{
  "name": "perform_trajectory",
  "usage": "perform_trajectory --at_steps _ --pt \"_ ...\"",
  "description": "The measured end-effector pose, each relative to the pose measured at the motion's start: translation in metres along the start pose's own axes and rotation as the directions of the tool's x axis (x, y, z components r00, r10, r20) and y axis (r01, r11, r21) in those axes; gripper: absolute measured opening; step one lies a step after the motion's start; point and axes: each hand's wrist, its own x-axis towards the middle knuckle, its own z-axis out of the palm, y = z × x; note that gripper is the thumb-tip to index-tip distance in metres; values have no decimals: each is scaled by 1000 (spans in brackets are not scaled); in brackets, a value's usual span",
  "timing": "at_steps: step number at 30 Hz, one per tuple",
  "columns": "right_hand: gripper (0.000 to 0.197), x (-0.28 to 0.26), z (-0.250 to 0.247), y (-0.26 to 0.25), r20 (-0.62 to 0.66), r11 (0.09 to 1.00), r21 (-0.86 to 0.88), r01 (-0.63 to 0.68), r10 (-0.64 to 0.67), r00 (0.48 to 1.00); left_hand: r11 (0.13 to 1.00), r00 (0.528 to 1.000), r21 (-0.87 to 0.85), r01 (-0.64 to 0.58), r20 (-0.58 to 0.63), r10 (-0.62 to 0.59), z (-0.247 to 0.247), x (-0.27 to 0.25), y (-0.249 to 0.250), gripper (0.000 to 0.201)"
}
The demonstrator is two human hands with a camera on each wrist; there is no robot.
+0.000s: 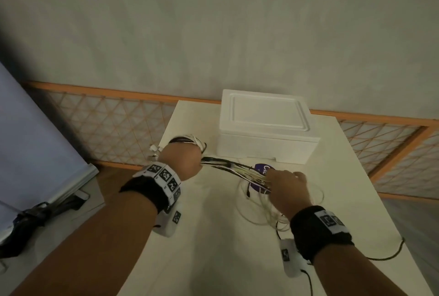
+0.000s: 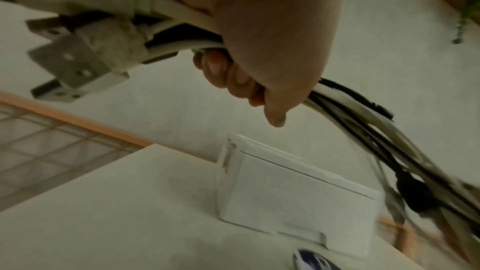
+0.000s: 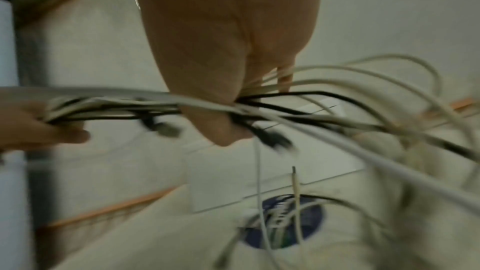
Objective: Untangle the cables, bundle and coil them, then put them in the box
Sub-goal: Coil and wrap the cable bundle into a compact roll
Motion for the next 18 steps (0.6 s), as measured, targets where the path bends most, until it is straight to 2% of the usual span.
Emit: perform_trajectory --at_steps 2,4,5,7,8,9,10,11,12,13,14,15,17,18 --pt "30 -8 5 25 29 990 -16 -142 142 989 997 997 26 71 11 -72 4 -3 -21 16" --pt "31 -10 4 42 74 979 -26 -204 206 976 994 995 60 88 43 -91 8 -8 -27 14" --pt "39 -8 3 44 115 981 -29 -194 196 974 995 995 66 79 50 -83 10 -10 -26 12" --pt "79 -3 -5 38 153 993 43 -110 102 983 994 995 72 82 44 -86 14 -9 -22 12" --pt "95 -2 -13 31 80 987 155 -51 39 996 994 996 72 84 32 -86 14 -7 -22 12" --pt "100 -3 -20 20 -52 960 280 24 -10 999 994 997 74 78 15 -79 13 -5 -22 11" --pt "90 -4 -24 9 -207 902 417 112 -25 978 994 997 77 76 -4 -76 12 -4 -22 11" --pt "70 -6 -28 -3 -328 829 533 172 15 944 994 997 84 77 -24 -75 10 -3 -22 11" --pt "47 -7 -29 -13 -367 761 618 198 56 928 993 996 91 76 -43 -73 7 -2 -22 11" --pt "29 -6 -27 -21 -322 722 669 178 65 944 993 996 97 74 -58 -68 4 0 -22 11" --pt "24 -4 -20 -25 -213 692 714 104 74 974 992 995 101 73 -74 -66 -2 0 -23 11" --pt "29 -2 -8 -24 -93 723 691 7 80 992 991 994 109 76 -83 -67 -7 1 -26 12" --pt "40 -1 15 -15 126 789 585 -188 140 982 991 993 102 89 -93 -80 -17 2 -32 14" --pt "42 -2 26 -8 191 855 474 -212 135 972 991 992 85 99 -82 -92 -20 2 -36 16"
